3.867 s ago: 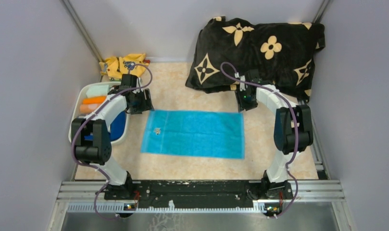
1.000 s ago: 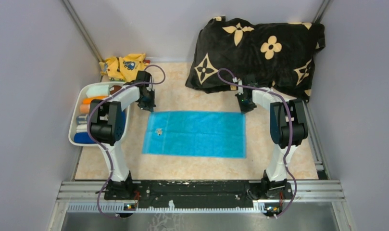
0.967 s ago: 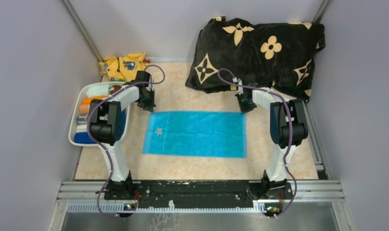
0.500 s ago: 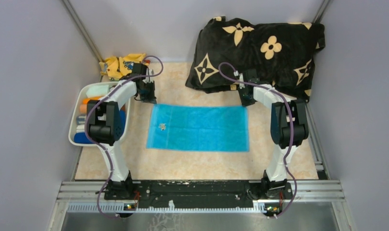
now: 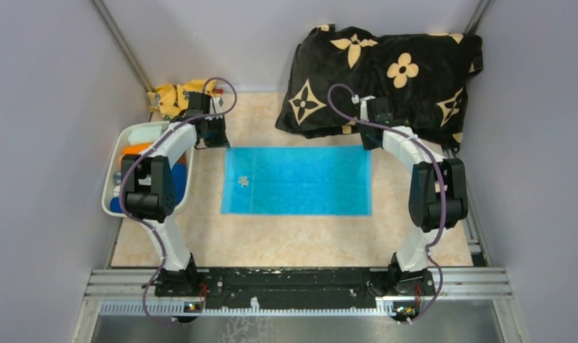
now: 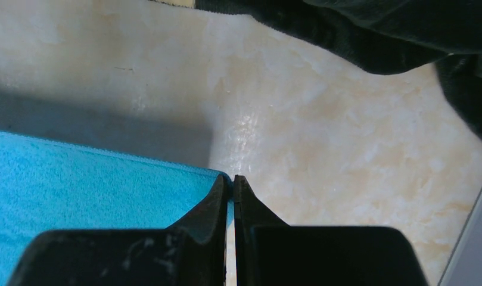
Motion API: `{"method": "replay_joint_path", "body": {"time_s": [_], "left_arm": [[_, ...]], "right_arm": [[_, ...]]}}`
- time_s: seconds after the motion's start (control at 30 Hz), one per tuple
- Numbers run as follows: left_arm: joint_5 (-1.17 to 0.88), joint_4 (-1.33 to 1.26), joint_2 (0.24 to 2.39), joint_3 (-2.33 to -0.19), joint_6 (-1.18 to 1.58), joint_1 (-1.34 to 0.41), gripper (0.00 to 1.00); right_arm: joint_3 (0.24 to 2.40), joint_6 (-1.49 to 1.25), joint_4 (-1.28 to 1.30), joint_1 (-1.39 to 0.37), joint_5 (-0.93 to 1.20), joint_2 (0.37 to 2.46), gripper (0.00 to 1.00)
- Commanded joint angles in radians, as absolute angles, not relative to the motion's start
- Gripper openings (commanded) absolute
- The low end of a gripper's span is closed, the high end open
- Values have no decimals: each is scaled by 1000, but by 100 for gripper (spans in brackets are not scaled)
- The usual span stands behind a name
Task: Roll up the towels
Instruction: Fold the towel at the center of the board.
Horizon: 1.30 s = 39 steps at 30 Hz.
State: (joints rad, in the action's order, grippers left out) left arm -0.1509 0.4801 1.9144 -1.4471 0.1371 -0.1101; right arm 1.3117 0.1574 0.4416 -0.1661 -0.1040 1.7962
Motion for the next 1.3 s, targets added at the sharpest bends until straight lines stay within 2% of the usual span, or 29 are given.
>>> {"method": "replay_joint_path", "body": {"time_s": [0.0,0.7,0.87,1.27], "left_arm": [[-193,404,1812,-1402,126,-104,0],[-182,486,1419,-939,244,-104,0],[-158,493,1395,-853,282,-105,0],[-108,533,1407,-833,333,-104,0]], "right_arm": [[1265,170,373,-159,-115,1644,0],[916,-23,585,-159,18,1258,0],[892,-69,628,-160,23,1257,0],[906,-89,693,-161,-16,1313,0]]}}
